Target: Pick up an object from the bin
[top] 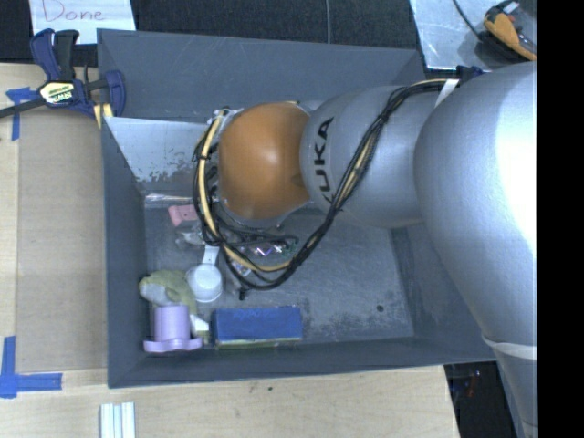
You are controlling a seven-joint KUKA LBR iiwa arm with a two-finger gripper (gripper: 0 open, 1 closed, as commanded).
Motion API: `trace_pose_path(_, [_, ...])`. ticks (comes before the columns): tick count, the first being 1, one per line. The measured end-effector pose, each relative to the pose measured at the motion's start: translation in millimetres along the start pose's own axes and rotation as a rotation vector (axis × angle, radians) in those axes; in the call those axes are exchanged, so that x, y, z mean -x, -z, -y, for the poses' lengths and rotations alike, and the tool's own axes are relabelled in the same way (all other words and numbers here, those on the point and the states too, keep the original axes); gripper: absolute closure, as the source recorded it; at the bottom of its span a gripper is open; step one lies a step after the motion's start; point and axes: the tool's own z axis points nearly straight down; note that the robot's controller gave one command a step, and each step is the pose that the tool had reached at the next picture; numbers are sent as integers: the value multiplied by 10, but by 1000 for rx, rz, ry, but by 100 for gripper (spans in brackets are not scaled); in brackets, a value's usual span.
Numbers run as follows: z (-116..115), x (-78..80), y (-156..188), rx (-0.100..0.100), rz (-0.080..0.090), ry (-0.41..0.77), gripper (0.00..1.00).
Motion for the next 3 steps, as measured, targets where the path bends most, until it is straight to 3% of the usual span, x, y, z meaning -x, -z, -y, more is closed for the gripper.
trace_pose_path(1, [-19,59,15,-4,9,565,100])
trace_pose_path(3, [-25,45,204,-1,6,563,100])
